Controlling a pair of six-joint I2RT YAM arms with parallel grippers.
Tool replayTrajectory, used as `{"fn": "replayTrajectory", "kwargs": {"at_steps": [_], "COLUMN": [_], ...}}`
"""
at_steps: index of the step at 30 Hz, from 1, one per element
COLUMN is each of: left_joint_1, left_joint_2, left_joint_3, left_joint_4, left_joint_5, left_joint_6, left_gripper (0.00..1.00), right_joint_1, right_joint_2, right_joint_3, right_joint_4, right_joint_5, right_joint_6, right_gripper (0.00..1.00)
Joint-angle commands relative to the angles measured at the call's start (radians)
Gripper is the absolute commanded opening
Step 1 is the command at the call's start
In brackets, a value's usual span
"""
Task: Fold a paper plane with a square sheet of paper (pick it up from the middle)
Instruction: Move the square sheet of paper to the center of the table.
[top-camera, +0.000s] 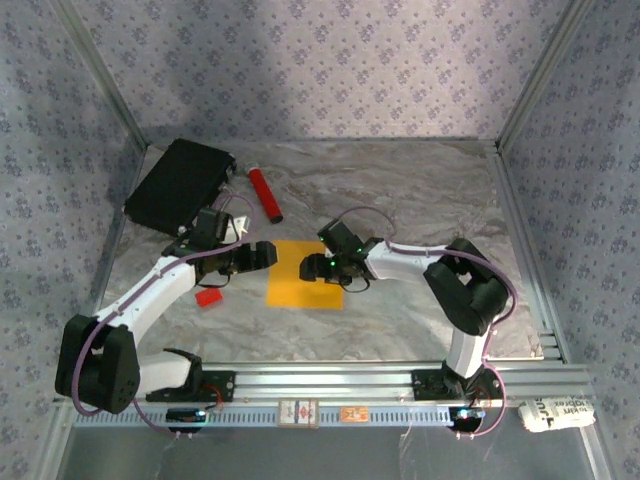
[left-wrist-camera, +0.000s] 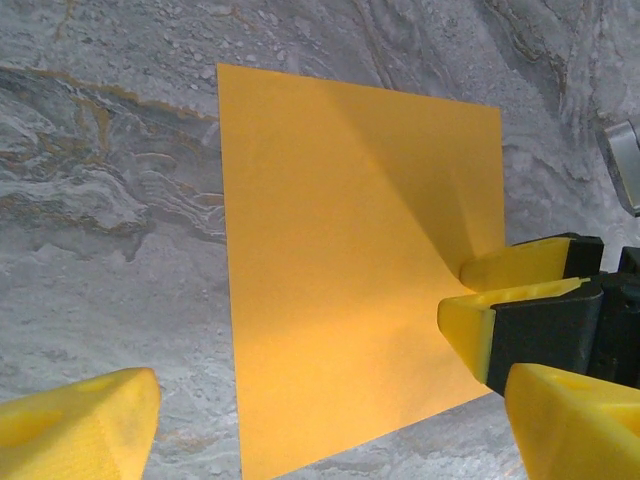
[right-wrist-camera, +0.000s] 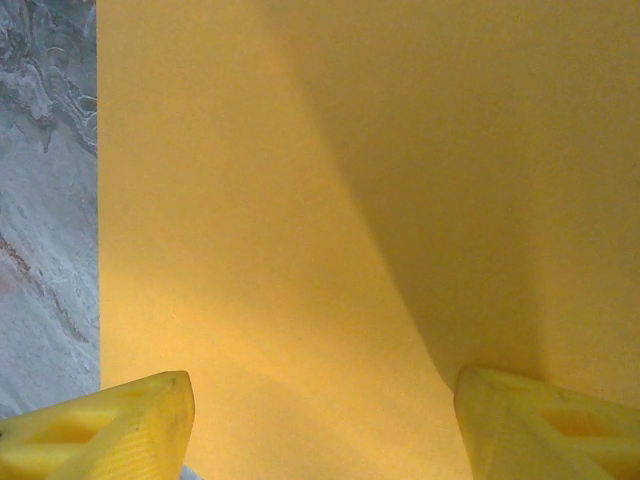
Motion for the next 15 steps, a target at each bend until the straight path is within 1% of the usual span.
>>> {"fn": "replayTrajectory", "kwargs": {"at_steps": [1,4,8,11,15], "left_joint_1": [-0.021,-0.057,-0.126,-0.181,-0.253], "left_joint_2": [0.026,0.061,0.132,0.216,0.356], "left_joint_3": [0.031,0.069,0.123,0.187,0.305], "left_joint_4": [-0.031,-0.056,-0.076,-0.113,-0.185], "left_joint_5": [0.032,0.020,-0.036,-0.075,-0.113], "left_joint_6": [-0.004,0.001,-0.013,-0.026,-0.040], "left_gripper": [0.86,0.84,0.82,0.79,0.75], "right_joint_1": [0.005,-0.013,-0.055,-0.087,-0.142], "right_joint_2": [-0.071,-0.122,-0.188,-0.234,-0.274], "right_joint_3": [-0.030,-0.061,-0.121,-0.165,-0.211], "right_joint_4": [0.005,0.019,0.022,0.021,0.020], "right_joint_5": [0.040,0.080,0.123,0.152,0.149], "right_joint_6": [0.027,0.020,0.025,0.031,0.044], "right_gripper": [0.72,0.73,0.74,0.76,0.77]}}
